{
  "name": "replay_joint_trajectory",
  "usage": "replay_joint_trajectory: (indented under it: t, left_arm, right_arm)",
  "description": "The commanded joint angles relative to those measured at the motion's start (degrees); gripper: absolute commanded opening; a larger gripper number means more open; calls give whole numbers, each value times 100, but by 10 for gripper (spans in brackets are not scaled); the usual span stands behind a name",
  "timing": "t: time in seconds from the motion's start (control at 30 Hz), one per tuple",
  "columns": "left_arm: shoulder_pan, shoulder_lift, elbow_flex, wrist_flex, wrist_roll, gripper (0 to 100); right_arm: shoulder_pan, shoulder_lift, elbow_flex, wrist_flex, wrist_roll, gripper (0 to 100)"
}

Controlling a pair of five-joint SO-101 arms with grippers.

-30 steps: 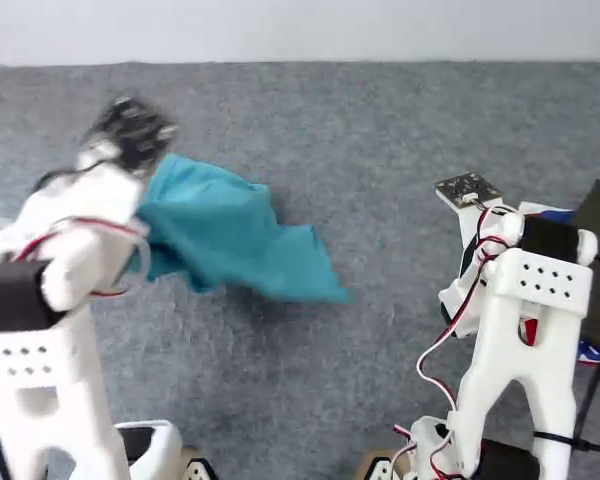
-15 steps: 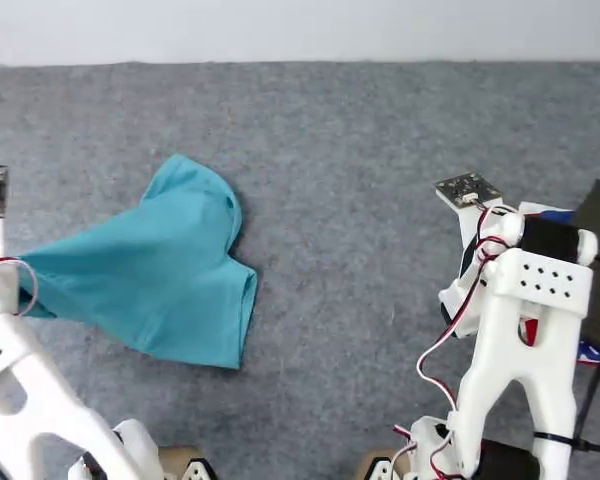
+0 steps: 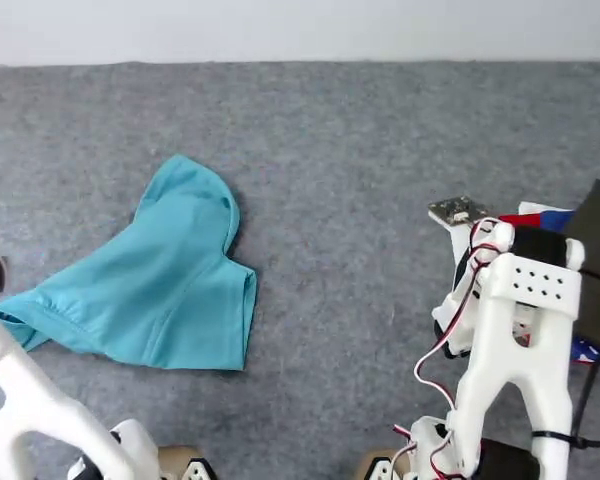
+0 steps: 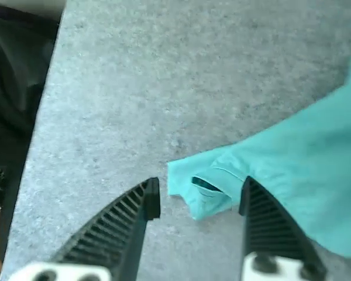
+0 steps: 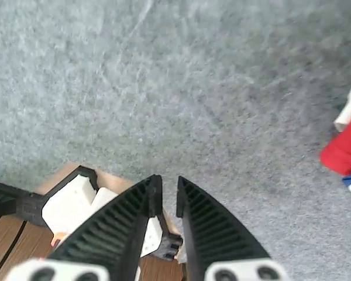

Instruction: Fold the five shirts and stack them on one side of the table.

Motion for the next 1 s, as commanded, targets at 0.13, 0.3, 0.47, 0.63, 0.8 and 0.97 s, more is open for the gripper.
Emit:
replay_joint_trajectory:
  t: [0.13, 0.3, 0.47, 0.63, 0.8, 0.97]
  left_arm:
    - [1987, 26, 75, 1591, 105, 224]
    - [3314, 220, 1358, 1266, 440, 224]
    - [4510, 941, 2141, 686, 1116, 235]
    - [5415, 2127, 2185, 220, 1811, 247]
    - [5556, 3174, 2185, -369, 1873, 247]
    - [5574, 3851, 2185, -589, 1873, 244]
  right_arm:
    - [-57, -198, -18, 145, -62, 58]
    - [-40, -198, -18, 154, -62, 58]
    - [-31, -198, -9, 180, -62, 58]
    - [-31, -198, 0, 163, -62, 58]
    - [-22, -198, 0, 163, -62, 58]
    - [-22, -198, 0, 154, -53, 58]
